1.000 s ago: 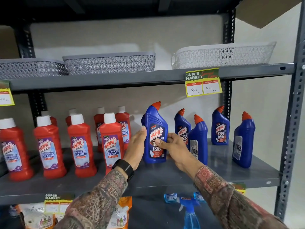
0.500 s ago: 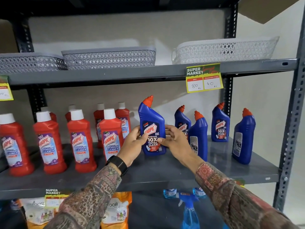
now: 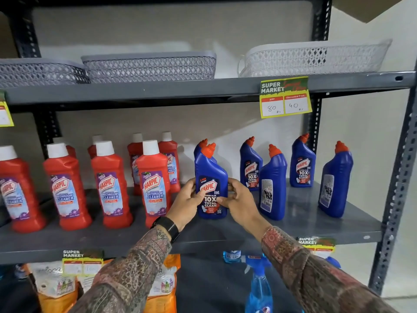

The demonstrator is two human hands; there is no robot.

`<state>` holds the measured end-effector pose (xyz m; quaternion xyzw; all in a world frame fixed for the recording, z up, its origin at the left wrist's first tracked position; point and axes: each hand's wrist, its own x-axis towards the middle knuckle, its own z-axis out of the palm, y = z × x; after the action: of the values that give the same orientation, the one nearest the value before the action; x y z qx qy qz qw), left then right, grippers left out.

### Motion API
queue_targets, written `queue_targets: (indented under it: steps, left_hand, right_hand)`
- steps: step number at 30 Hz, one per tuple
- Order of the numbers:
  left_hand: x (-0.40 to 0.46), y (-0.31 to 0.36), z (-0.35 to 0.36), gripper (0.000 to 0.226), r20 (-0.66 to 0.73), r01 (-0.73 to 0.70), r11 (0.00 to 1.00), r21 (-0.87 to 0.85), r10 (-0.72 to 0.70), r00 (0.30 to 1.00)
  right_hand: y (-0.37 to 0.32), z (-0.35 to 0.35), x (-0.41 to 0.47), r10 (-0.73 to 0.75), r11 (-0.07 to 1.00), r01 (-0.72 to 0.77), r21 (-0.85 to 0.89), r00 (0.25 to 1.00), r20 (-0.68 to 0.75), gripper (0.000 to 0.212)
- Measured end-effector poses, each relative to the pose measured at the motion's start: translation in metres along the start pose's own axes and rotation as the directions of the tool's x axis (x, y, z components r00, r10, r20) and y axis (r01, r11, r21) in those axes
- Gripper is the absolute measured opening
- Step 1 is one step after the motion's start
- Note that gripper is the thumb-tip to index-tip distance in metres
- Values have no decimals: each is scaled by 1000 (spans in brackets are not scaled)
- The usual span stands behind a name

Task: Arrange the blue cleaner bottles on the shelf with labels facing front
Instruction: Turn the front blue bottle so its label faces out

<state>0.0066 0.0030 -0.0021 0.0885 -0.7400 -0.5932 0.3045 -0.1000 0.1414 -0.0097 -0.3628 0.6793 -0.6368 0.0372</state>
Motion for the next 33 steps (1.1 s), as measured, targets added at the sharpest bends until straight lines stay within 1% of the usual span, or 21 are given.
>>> queue_targets:
  steps: [9, 15, 18, 21, 23, 25, 26, 27, 29, 30, 31, 33]
  left_hand:
    - [-2, -17, -2, 29, 20, 47, 999, 4, -47, 999]
    - [-4, -16, -3, 29, 51, 35, 998, 50, -38, 998]
    - [-8, -16, -3, 32, 55, 22, 997, 68, -25, 998]
    - [-11, -17, -5, 29, 51, 22, 996, 87, -26, 998]
    - [-14, -20, -8, 33, 47, 27, 993, 115, -33, 998]
    - [-20, -21, -13, 45, 16, 31, 986, 163, -34, 999]
    - [-24, -20, -15, 48, -35, 18, 980, 198, -11, 999]
    - [-29, -18, -16, 47, -113, -4, 970, 243, 33, 993]
    - [-43, -12, -13, 36, -271, -77, 949, 306, 165, 948]
    - [-49, -8, -9, 30, -306, -123, 940, 317, 224, 925]
    - [-55, -3, -3, 26, -302, -166, 933, 319, 266, 915]
    - [-61, 6, 16, 25, -219, -228, 924, 308, 302, 928]
  right_hand:
    - [13, 5, -6, 47, 999, -46, -25, 999, 16, 54]
    - [12, 7, -8, 44, 999, -43, -10, 999, 14, 54]
    - [12, 8, -10, 36, 999, -36, -12, 999, 13, 56]
    - [12, 8, -14, 42, 999, -42, 2, 999, 6, 58]
    - [11, 8, -17, 46, 999, -46, 3, 999, 0, 60]
    - [10, 5, -22, 52, 998, -52, -17, 998, -38, 64]
    - [9, 2, -25, 46, 998, -49, -43, 996, -77, 64]
    - [8, -1, -29, 25, 996, -35, -76, 992, -126, 62]
    - [5, -9, -39, -52, 993, 26, -116, 972, -228, 51]
    - [2, -15, -46, -95, 991, 64, -119, 958, -272, 45]
    - [0, -21, -51, -137, 987, 103, -124, 939, -314, 41]
    - [-4, -37, -61, -211, 975, 162, -155, 898, -387, 38]
